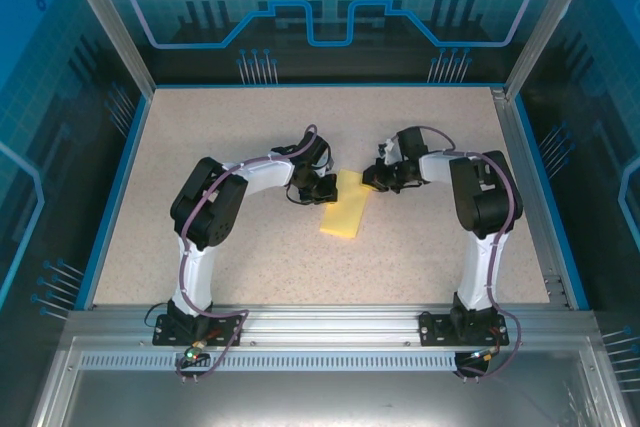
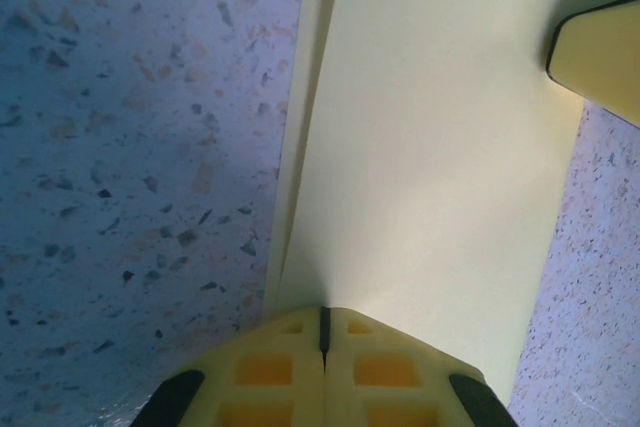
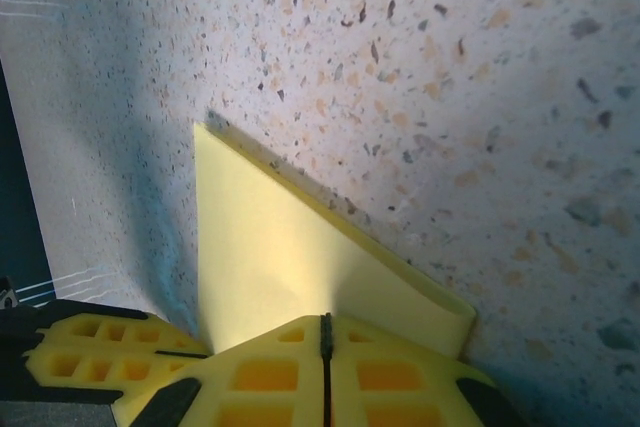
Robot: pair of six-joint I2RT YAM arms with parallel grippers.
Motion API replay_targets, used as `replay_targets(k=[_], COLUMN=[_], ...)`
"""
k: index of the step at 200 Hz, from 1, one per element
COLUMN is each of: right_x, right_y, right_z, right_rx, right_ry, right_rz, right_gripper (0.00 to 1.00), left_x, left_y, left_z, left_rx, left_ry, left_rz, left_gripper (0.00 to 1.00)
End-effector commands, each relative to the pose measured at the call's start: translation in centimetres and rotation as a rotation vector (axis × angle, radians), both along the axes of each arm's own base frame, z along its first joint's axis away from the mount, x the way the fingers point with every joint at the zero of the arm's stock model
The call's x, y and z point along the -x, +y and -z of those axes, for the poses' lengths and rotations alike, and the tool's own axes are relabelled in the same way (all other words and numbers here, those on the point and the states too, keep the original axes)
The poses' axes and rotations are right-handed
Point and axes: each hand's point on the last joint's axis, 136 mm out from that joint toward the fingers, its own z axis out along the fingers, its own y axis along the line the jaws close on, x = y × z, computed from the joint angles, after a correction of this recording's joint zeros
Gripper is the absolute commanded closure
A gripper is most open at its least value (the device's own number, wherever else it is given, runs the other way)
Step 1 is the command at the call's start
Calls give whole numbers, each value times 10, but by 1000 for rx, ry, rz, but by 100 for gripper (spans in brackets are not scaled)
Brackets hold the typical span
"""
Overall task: Fold a paper plane with a square sheet of paper (pick it up from the middle)
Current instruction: Fold the square sheet of paper in half at the center of the table.
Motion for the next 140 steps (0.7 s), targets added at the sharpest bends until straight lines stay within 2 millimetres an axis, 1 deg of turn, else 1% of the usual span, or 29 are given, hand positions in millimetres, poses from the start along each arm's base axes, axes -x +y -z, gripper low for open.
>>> replay_targets(k=[1, 24, 31, 42, 76, 119, 140], right_x=[-4, -15, -18, -21, -21, -13, -9], right_y=[1, -3, -3, -5, -6, -15, -18], right_z=[-9, -35, -39, -39, -22, 13, 27], right_rx=[-17, -50, -59, -55, -46, 19, 34], right_ry=[11, -28, -35, -29, 11, 89, 135], right_rz=[-8, 5, 6, 10, 16, 49, 57], right_gripper=[93, 92, 92, 92, 92, 92, 92], left_x=[31, 31, 31, 31, 29, 30, 30], left_y=[15, 15, 15, 15, 14, 14, 15], left_z=[36, 36, 36, 36, 35, 35, 34], left_rx=[-95, -94, -93, -91, -89, -89, -91], left_ry=[116, 117, 119, 118, 115, 117, 116], left_rz=[32, 30, 30, 28, 27, 29, 31], left_gripper=[100, 100, 100, 100, 100, 100, 100])
